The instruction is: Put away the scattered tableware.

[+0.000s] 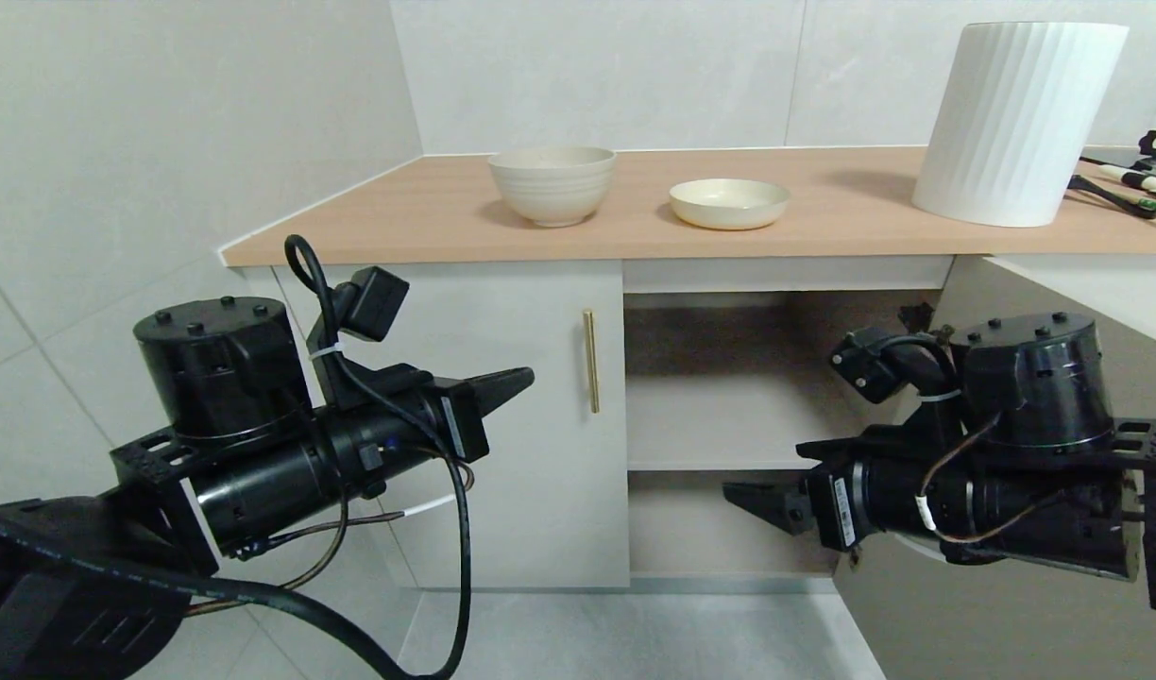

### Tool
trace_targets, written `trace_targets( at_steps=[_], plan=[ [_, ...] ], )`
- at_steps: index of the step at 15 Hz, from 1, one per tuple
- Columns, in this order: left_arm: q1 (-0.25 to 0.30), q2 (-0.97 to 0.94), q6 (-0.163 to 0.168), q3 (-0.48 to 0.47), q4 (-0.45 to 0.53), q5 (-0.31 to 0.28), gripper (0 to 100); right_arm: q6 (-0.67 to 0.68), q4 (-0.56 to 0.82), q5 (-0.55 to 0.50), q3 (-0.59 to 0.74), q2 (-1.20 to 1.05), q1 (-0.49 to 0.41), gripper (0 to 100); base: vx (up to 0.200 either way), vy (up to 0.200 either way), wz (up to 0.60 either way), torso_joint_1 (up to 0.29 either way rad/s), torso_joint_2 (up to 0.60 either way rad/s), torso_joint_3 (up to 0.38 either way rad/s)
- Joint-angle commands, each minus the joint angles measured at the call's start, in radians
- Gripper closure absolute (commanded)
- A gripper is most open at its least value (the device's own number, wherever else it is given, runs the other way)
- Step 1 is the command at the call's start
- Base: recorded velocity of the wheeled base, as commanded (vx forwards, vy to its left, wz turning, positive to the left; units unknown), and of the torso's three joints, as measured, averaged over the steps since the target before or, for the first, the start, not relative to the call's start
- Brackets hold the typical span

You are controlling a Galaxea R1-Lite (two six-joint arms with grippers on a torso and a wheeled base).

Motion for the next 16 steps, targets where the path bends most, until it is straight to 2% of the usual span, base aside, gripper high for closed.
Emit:
trace_targets(
  at_steps=[1,6,11,16],
  plan=[
    [0.001,-0.019,0.002,0.002,0.002,-0.001,100,-0.001,0.001,-0.001,-0.001,-0.040,0.000,0,0.000,0.000,0.00,0.000,0.00,0.000],
    [0.001,-0.038,0.003,0.002,0.016,-0.001,100,-0.001,0.004,-0.001,0.001,-0.092,0.000,0,0.200,0.000,0.00,-0.001,0.00,0.003],
    [0.000,-0.042,0.002,0.002,0.013,0.001,100,-0.002,0.081,0.010,-0.007,-0.148,0.003,0,0.200,0.000,0.00,0.000,0.00,0.002],
    [0.000,-0.101,0.000,0.014,0.013,-0.001,100,-0.062,0.073,0.042,0.024,-0.186,0.000,0,0.000,0.000,0.00,0.000,0.00,0.000]
  ],
)
